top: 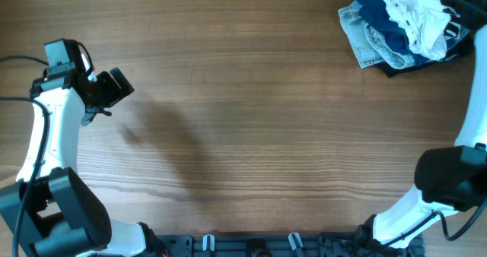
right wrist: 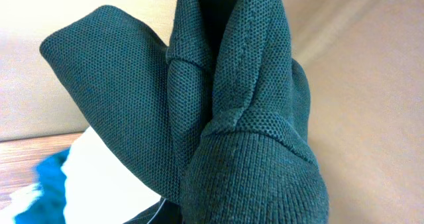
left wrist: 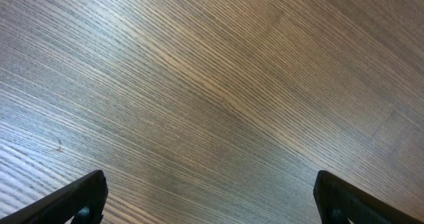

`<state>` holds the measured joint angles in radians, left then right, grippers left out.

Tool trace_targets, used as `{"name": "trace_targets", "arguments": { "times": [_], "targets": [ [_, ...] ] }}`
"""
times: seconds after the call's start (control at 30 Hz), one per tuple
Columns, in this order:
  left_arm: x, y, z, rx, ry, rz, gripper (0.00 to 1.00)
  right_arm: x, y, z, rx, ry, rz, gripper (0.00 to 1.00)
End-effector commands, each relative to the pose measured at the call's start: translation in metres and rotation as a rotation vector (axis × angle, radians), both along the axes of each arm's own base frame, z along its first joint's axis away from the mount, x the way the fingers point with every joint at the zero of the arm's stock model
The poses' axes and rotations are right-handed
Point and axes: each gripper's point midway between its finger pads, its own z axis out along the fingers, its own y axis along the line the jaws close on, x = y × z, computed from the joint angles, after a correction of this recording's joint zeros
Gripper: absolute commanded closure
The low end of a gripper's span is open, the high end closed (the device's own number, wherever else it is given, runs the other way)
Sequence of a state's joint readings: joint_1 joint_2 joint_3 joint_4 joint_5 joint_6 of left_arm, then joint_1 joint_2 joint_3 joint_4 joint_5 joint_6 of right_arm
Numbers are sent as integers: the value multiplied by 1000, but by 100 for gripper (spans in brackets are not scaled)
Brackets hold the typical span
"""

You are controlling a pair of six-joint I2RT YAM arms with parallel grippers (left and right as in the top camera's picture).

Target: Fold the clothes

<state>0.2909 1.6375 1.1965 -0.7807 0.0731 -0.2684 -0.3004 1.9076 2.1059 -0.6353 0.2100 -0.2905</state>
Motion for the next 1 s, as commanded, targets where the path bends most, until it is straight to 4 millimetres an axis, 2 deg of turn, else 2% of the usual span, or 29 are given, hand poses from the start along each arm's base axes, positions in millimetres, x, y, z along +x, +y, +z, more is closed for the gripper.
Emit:
{"name": "trace_targets", "arguments": {
  "times": [0.0,0.07,0.13,0.27,0.43,0.5,0.6,0.7,0.8,0.87,0.9,0.93,0.97],
  "targets": [
    [2,2,7,5,-20,12,0,1,-24,14,-43,-43,-41,96],
    [2,2,7,5,-20,13,0,-3,-44,17,-56,-64,-77,96],
    [2,2,7,5,-20,13,0,-3,-63,12,-57,-69,-103,96],
    [5,3,8,9,-34,13,0,21,-75,-33,-56,-10,-95,96],
    [10,4,10,15,-53,13,0,55,-55,-94,-37,84,-20,96],
    [10,4,10,15,-53,12,0,70,-40,-117,-17,112,26,96],
    [15,6,12,21,-75,13,0,95,2,-156,-6,160,101,96],
    [17,7,13,24,-85,13,0,107,30,-186,5,207,144,96],
    [17,7,13,24,-85,12,0,108,52,-202,22,253,175,96],
    [17,7,13,24,-85,12,0,108,54,-203,37,253,170,94],
    [17,7,13,24,-85,12,0,106,55,-206,39,267,171,84],
    [17,7,13,24,-85,12,0,99,56,-212,49,304,171,64],
    [17,7,13,24,-85,13,0,95,58,-213,57,321,174,57]
  ]
}}
